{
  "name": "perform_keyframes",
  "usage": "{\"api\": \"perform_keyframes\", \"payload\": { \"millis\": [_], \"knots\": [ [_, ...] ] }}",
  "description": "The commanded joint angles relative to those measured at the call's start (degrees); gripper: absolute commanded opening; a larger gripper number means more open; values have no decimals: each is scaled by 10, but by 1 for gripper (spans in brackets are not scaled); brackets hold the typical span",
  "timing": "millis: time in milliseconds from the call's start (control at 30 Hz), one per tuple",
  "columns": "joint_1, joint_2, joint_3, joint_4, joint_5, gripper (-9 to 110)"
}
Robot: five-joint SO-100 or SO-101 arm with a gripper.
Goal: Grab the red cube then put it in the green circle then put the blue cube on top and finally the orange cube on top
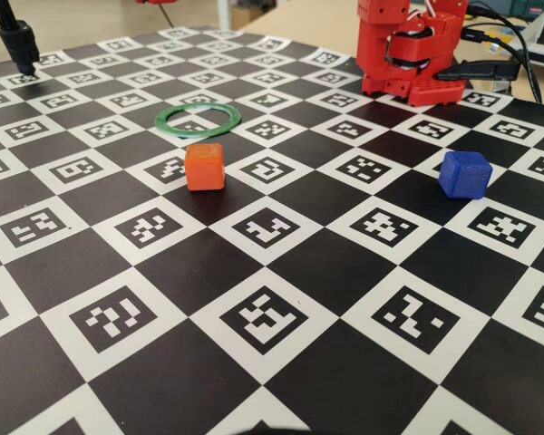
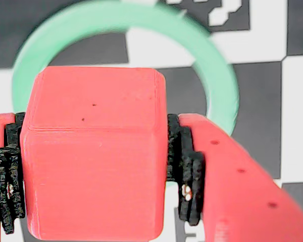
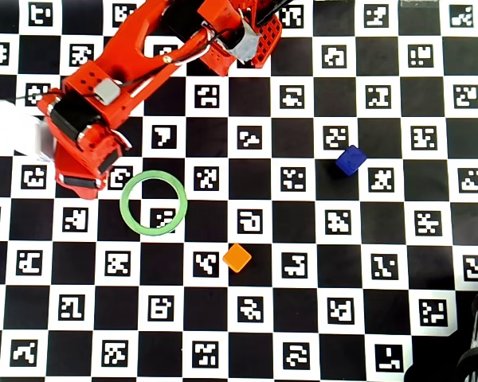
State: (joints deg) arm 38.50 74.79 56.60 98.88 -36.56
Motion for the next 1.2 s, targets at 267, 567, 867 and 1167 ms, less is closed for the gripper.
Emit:
{"api": "perform_keyframes", "payload": {
  "millis": [267,567,867,1167],
  "knots": [
    [-73,147,68,-26,26,4],
    [-94,188,183,-92,50,4],
    [-97,206,321,-196,62,4],
    [-100,207,421,-303,62,4]
  ]
}}
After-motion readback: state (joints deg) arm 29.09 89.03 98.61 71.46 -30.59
